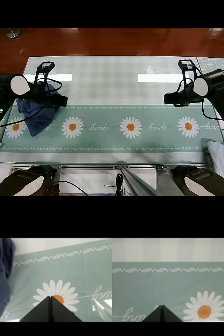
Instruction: Fold the shirts.
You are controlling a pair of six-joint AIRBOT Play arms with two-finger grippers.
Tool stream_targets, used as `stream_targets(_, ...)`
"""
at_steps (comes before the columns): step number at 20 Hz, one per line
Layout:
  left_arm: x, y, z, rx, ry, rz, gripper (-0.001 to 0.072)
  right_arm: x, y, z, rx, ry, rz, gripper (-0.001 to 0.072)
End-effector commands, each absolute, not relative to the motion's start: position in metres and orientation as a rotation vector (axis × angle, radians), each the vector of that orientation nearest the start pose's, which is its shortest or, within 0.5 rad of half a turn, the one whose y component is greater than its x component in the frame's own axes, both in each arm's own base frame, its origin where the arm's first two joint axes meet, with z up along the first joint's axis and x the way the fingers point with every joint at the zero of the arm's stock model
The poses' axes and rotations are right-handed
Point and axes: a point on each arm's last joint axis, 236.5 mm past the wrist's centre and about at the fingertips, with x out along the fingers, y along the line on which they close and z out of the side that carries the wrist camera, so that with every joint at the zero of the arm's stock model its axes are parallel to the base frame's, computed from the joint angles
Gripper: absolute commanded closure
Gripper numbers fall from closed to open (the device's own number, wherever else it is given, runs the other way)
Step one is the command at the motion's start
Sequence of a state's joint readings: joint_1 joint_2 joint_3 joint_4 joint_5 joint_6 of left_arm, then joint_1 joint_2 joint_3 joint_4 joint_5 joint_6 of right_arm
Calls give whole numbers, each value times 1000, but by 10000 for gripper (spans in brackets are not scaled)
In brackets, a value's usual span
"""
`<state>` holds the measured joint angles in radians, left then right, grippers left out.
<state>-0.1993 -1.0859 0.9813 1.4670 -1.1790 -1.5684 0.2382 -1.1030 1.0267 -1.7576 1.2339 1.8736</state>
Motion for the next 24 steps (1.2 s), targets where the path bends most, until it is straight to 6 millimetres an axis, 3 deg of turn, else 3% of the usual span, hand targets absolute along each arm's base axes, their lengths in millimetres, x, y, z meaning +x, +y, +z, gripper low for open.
stream_targets(1,331,-90,17,28,1233,-230,683,342,41,26,-57,1212,-83,694)
stream_targets(3,347,-93,21,22,1163,-230,683,343,41,24,-60,1214,-85,651)
stream_targets(5,354,-95,22,6,1140,-228,682,343,41,20,-66,1229,-85,67)
stream_targets(6,362,-96,24,9,1104,-229,623,342,40,17,-71,1242,-85,88)
stream_targets(8,378,-84,30,76,1037,-196,8,338,39,12,-81,1269,-88,88)
stream_targets(9,385,-66,34,162,1013,-155,2,335,38,12,-87,1281,-88,89)
stream_targets(11,397,-7,45,257,981,23,3,328,37,10,-104,1313,-81,90)
stream_targets(13,398,60,46,108,969,231,4,320,50,7,-88,1350,-20,91)
stream_targets(14,392,92,38,-5,986,325,5,318,57,6,-68,1356,4,91)
stream_targets(15,385,112,26,-119,1009,379,5,318,62,6,-46,1358,19,91)
stream_targets(16,380,119,9,-253,1046,397,5,318,67,6,-29,1357,31,91)
stream_targets(17,378,112,-10,-360,1094,375,5,319,69,6,-19,1351,37,91)
stream_targets(20,371,70,-61,-395,1283,197,5,323,71,7,0,1335,35,91)
stream_targets(22,358,53,-87,-391,1400,164,7,322,72,7,6,1340,31,91)
stream_targets(23,352,45,-93,-373,1451,132,33,321,71,7,6,1342,30,91)
stream_targets(24,348,37,-92,-345,1485,84,232,321,71,8,2,1338,32,91)
